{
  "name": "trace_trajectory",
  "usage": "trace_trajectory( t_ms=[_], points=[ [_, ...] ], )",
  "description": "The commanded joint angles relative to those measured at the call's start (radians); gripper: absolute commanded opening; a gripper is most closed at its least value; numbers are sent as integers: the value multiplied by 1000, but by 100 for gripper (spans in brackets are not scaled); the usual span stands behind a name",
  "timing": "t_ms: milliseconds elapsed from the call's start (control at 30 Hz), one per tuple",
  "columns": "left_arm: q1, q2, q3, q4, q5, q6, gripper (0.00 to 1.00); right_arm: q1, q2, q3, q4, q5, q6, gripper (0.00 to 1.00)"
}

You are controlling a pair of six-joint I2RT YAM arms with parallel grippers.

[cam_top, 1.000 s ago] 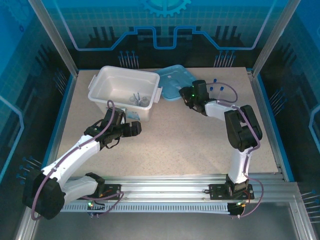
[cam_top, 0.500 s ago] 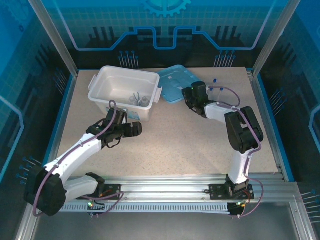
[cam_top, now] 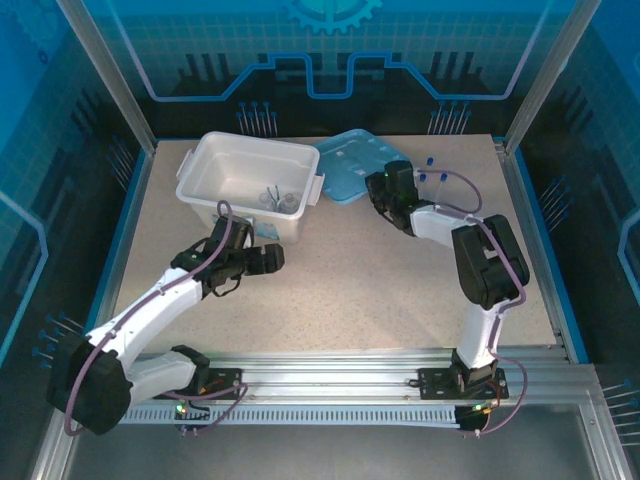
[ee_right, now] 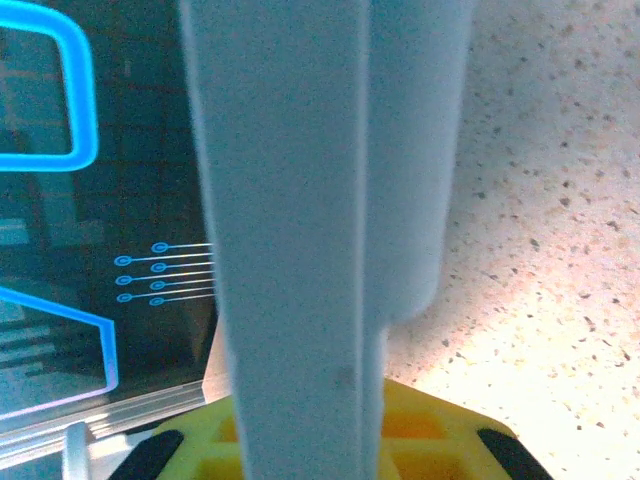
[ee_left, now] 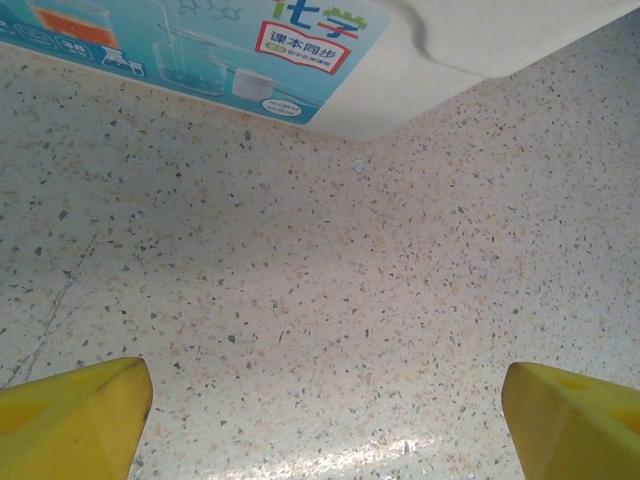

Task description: Organize the chemistry lab equipment

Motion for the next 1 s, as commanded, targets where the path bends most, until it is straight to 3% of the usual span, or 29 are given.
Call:
trace_trajectory(
  t_ms=[0, 300, 500, 633, 733, 967],
  points=[
    [-7, -36, 57, -29, 5, 12, 92, -5, -119, 27, 31, 68, -103, 0],
    [-7, -47, 162, -91, 3, 6, 92, 8, -314, 52, -178, 136, -362, 0],
    [-6, -51, 252, -118, 18, -13, 92, 54, -458, 25, -210, 228, -597, 0],
    [-3, -35, 318, -130, 36, -37, 93, 152, -542, 43, -228, 373, -859, 0],
    [15, -19, 351, -122, 74, -74, 99, 261, -580, 48, -173, 504, -1085, 0],
    [170, -22, 331, 31, 342, -254, 99, 469, -591, 12, 78, 705, -1566, 0]
  ],
)
